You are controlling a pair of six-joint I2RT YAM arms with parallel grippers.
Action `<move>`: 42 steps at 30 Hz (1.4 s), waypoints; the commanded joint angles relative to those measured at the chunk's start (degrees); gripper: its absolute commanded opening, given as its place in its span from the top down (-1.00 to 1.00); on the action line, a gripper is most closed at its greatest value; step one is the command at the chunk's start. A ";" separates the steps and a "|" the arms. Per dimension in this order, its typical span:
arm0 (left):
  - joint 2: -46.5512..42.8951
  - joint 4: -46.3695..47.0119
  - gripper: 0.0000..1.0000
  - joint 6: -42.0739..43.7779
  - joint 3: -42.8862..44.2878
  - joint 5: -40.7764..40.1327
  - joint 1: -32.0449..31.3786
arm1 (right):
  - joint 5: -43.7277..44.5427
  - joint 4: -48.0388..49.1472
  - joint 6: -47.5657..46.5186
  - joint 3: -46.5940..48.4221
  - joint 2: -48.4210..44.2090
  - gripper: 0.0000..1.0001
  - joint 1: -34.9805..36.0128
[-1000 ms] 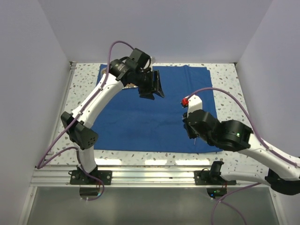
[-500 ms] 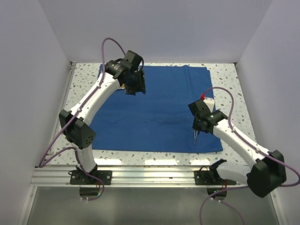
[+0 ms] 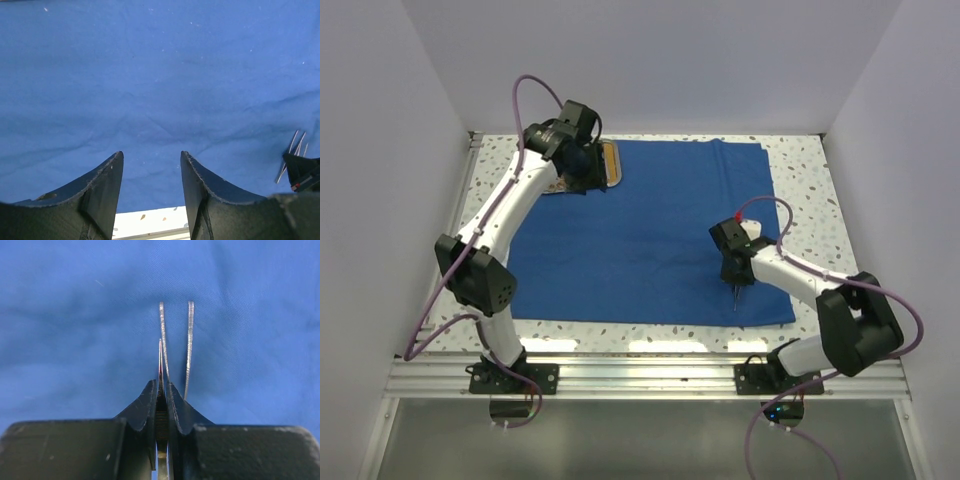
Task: Open and lay out the surgical kit
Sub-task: Place the medical item in the surgical kit, then pick up the medical item from the container.
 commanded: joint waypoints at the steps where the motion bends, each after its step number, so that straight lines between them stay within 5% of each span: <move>1: -3.90 1.49 -0.06 1.87 -0.52 -0.16 1.41 | -0.45 1.47 0.33 -3.65 -3.26 1.00 -0.42; 4: -3.28 1.93 -0.06 1.69 0.09 0.45 1.86 | -2.56 1.38 -1.43 -5.59 -4.15 0.55 -0.50; 5: -2.58 2.02 -0.06 1.78 0.88 0.54 1.86 | -2.83 1.64 -2.04 -6.03 -5.19 0.14 -0.42; 8: -0.83 1.84 -0.05 1.43 2.81 0.98 1.95 | -4.67 2.34 -2.75 -6.21 -7.65 -0.19 -0.42; 11: 1.72 1.93 -0.04 0.55 6.32 1.95 1.95 | -4.59 -1.07 -3.19 -2.79 -9.68 -0.30 -0.42; 27: 23.95 9.39 -0.03 2.04 23.91 1.43 6.51 | -8.02 -17.16 -9.69 26.47 -14.87 -0.29 -0.42; 42: 34.07 32.52 0.08 10.48 22.85 -10.00 9.94 | -7.76 -20.51 -10.22 31.93 -6.44 -0.27 -0.42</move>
